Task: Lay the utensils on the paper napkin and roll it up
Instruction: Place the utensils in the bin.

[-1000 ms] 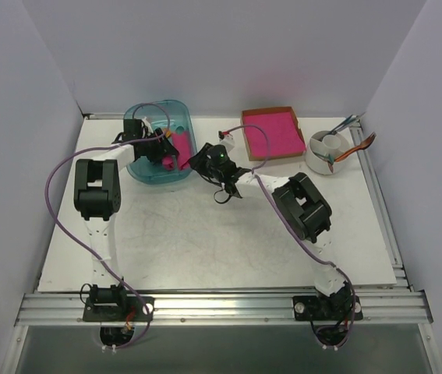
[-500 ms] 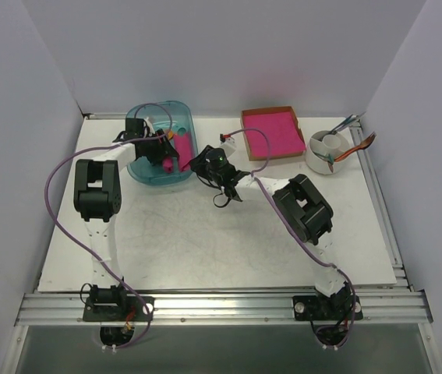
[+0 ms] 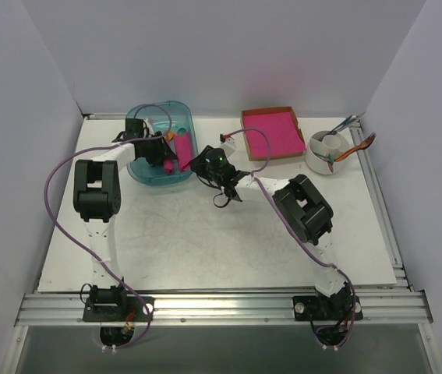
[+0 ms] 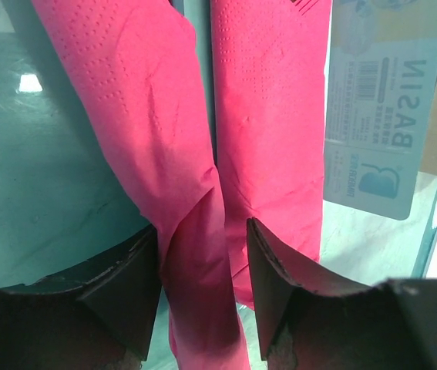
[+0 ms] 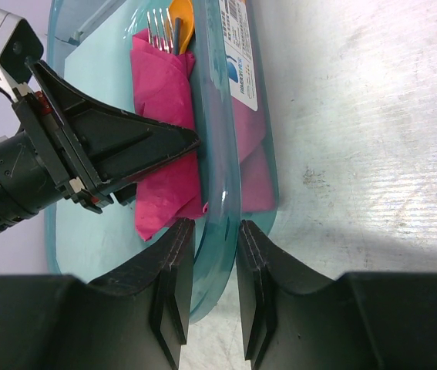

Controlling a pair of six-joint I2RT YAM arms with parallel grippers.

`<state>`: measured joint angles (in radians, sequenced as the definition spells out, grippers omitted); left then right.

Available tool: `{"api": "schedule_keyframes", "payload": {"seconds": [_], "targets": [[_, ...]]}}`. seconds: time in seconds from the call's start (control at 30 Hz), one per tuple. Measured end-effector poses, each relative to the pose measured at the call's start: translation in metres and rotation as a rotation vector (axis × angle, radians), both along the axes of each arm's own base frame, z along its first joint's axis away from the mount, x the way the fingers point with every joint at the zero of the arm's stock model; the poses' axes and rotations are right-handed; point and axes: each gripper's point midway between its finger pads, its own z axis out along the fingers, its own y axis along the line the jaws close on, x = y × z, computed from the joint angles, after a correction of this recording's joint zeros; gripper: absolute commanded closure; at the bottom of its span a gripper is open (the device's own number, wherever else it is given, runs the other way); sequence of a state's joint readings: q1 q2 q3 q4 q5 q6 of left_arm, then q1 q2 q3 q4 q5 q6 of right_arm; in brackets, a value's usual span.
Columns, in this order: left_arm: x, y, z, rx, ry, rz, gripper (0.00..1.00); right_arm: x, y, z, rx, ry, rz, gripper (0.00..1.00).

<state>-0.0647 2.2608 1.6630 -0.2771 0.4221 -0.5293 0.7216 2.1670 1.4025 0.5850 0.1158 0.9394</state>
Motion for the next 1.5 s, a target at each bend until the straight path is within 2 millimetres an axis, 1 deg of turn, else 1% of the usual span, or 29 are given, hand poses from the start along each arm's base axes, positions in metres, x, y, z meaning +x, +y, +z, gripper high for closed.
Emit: {"api": "schedule_keyframes", "payload": {"seconds": [0.13, 0.27, 0.3, 0.33, 0.43, 0.47, 0.53, 0.67, 0.7, 0.77, 0.8, 0.9, 1.17, 1.33, 1.5], "targets": [[-0.002, 0.001, -0.003, -0.008, 0.005, 0.007, 0.52, 0.000, 0.000, 0.000, -0.001, 0.000, 0.000, 0.81], [-0.003, 0.001, -0.004, -0.033, 0.003, 0.004, 0.52, 0.000, 0.000, 0.000, -0.003, 0.002, 0.000, 0.81], [-0.003, 0.001, -0.004, -0.038, 0.000, 0.002, 0.50, 0.000, 0.000, 0.000, -0.003, 0.002, 0.000, 0.81], [-0.003, 0.000, -0.004, -0.042, -0.002, 0.002, 0.43, 0.000, 0.000, 0.000, -0.004, 0.003, 0.000, 0.81], [-0.003, -0.003, 0.000, -0.058, -0.012, -0.009, 0.36, 0.000, 0.000, 0.000, -0.005, 0.004, 0.000, 0.81], [-0.003, -0.004, 0.001, -0.058, -0.017, -0.011, 0.32, 0.000, 0.000, 0.000, -0.005, 0.005, 0.000, 0.81], [-0.004, -0.006, 0.003, -0.059, -0.030, -0.016, 0.31, 0.000, -0.001, 0.000, -0.006, 0.005, 0.000, 0.81], [-0.004, -0.008, 0.003, -0.051, -0.041, -0.027, 0.37, 0.000, -0.001, 0.000, -0.007, 0.005, -0.002, 0.81], [-0.004, -0.008, 0.003, -0.050, -0.040, -0.027, 0.40, 0.000, -0.001, 0.000, -0.008, 0.006, -0.003, 0.81], [-0.005, -0.007, 0.002, -0.047, -0.038, -0.028, 0.43, -0.001, -0.002, 0.000, -0.010, 0.007, -0.004, 0.81], [-0.006, -0.007, 0.001, -0.047, -0.036, -0.028, 0.48, -0.001, -0.002, 0.000, -0.010, 0.007, -0.004, 0.81], [-0.008, -0.007, -0.002, -0.049, -0.025, -0.024, 0.55, -0.001, -0.002, 0.000, -0.010, 0.007, -0.004, 0.81], [-0.010, -0.007, -0.005, -0.054, -0.016, -0.025, 0.62, -0.001, -0.002, 0.000, -0.010, 0.008, -0.004, 0.81], [-0.012, -0.009, -0.006, -0.092, -0.013, -0.046, 0.62, -0.001, -0.002, 0.000, -0.010, 0.008, -0.004, 0.81], [-0.013, -0.011, -0.006, -0.113, -0.012, -0.061, 0.55, -0.001, -0.002, 0.000, -0.010, 0.008, -0.004, 0.81]]}}
